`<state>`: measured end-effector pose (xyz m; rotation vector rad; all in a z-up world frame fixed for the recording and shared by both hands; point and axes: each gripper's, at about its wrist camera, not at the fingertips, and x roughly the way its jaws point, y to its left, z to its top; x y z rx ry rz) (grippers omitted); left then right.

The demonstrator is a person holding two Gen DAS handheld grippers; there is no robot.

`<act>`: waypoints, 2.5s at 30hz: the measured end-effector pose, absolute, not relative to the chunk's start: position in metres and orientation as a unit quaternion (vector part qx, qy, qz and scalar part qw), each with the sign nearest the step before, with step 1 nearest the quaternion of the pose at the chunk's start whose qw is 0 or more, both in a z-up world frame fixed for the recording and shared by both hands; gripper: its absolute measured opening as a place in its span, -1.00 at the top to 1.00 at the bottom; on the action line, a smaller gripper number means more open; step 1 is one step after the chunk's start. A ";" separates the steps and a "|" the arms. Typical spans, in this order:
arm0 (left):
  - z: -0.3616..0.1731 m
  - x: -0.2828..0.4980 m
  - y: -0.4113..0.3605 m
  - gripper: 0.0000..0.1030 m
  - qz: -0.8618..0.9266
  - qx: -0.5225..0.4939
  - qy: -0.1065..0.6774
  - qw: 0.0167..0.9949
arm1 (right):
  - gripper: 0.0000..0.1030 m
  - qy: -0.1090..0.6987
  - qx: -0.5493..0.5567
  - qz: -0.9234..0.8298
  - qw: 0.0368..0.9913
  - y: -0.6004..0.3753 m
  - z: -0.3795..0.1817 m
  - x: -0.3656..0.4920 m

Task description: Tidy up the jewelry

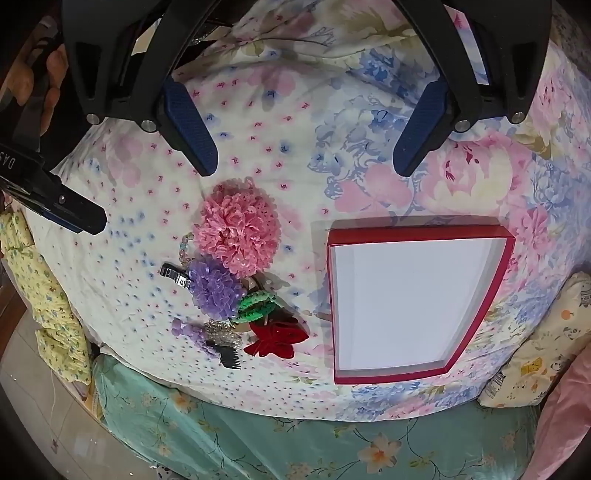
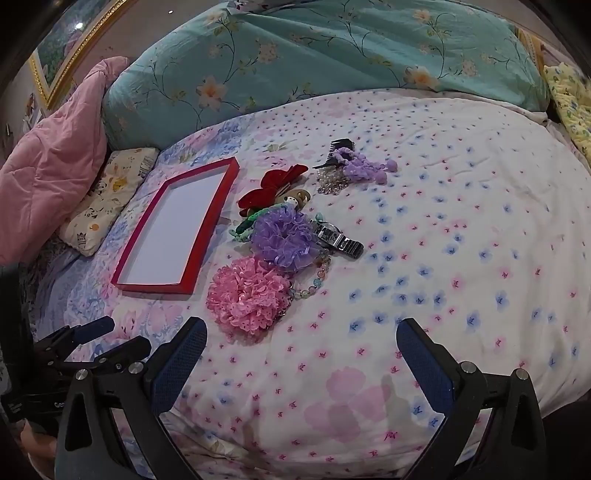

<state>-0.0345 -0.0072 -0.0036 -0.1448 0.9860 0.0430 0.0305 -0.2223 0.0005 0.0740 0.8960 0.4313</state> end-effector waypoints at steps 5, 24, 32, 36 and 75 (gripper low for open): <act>-0.004 -0.034 -0.007 -0.88 0.020 -0.069 0.473 0.878 | -1.00 0.431 0.040 0.210 0.877 -0.224 0.001 0.032; -0.005 -0.035 -0.009 -0.88 0.019 -0.073 0.476 0.876 | -1.00 0.430 0.036 0.208 0.878 -0.224 0.001 0.030; -0.006 -0.034 -0.009 -0.88 0.019 -0.074 0.477 0.876 | -1.00 0.432 0.033 0.206 0.877 -0.222 0.000 0.029; -0.008 -0.033 -0.011 -0.88 0.018 -0.075 0.478 0.875 | -1.00 0.434 0.032 0.205 0.877 -0.223 0.000 0.031; -0.032 0.008 -0.016 -0.88 -0.031 -0.111 0.507 0.854 | -0.90 0.412 0.068 0.242 0.876 -0.218 -0.012 0.075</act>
